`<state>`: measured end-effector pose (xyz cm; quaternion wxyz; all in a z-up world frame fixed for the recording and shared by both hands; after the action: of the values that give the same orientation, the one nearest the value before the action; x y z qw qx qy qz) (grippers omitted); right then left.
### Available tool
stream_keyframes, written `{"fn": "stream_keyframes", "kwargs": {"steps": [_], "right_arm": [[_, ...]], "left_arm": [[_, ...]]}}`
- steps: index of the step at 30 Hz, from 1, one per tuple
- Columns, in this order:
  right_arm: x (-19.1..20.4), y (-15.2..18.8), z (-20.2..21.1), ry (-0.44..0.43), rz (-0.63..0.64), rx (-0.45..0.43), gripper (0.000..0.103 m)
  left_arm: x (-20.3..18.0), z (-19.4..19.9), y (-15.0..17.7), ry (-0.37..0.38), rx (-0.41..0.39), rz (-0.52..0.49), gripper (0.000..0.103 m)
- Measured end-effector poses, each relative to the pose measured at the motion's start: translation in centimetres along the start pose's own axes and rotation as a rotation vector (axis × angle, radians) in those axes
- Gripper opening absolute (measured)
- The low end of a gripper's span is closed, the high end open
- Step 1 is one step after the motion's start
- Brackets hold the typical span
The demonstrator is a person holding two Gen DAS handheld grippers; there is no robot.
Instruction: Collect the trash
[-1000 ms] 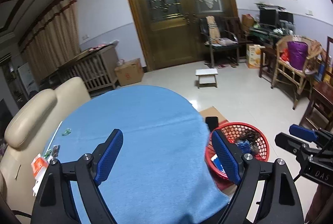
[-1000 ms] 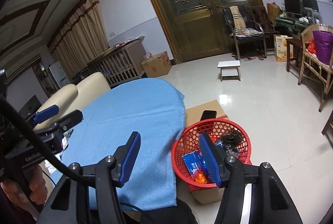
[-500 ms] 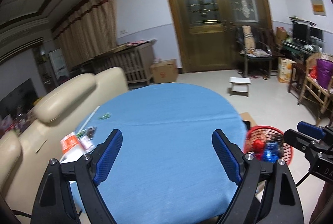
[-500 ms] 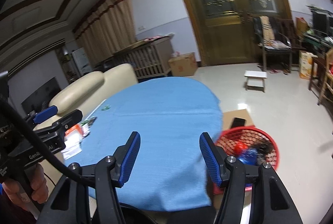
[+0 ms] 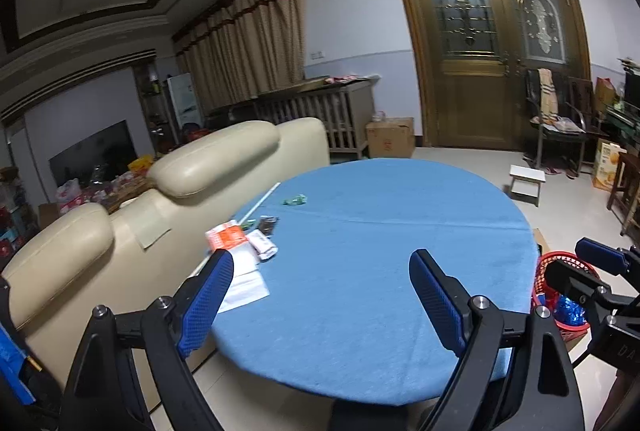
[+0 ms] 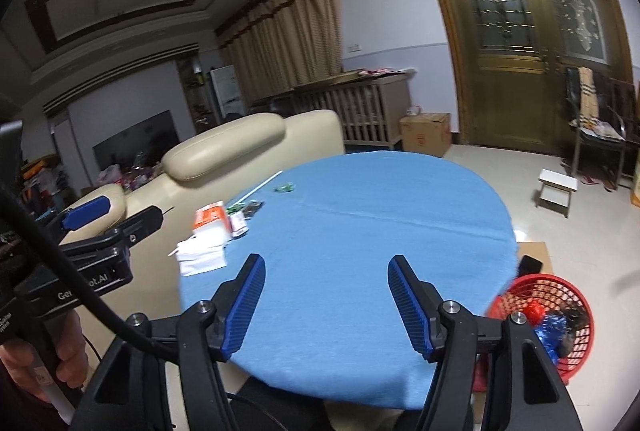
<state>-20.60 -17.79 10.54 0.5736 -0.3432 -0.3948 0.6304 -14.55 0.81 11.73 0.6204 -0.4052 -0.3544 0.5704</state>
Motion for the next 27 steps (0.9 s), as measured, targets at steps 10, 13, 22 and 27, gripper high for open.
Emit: {"fn": "stream_keyframes", "kwargs": {"steps": [10,13,22,27], "right_arm": [[3.0,-0.3,1.4,-0.033,0.021,-0.011,0.070],[3.2,-0.5,2.0,-0.027,0.023,-0.024,0.073],[4.1,-0.5,2.5,-0.044,0.021,-0.029,0.073],[4.7,-0.4,1.9,-0.042,0.027,-0.012,0.073]], "left_arm": [[2.4,2.9,-0.2,-0.041,-0.041,0.015,0.092],[3.1,3.4,-0.3,-0.055,-0.048,0.027,0.095],[4.6,4.1,-0.4,-0.084,-0.062,0.051,0.096],[5.0,4.2,-0.3,-0.091,-0.060,0.053,0.096]]}}
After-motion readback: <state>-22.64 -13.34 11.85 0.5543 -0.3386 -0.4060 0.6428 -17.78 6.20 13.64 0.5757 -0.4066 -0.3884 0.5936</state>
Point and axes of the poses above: each gripper's, at about its wrist camera, not at the fingertips, and z roughly against the way its jaws point, x to its left, y to its underside, the point moved 5 cm from there along -z, roughly the way its jaws point, and after that the axes turned 13 degrees about z, right-handed, at the moved point
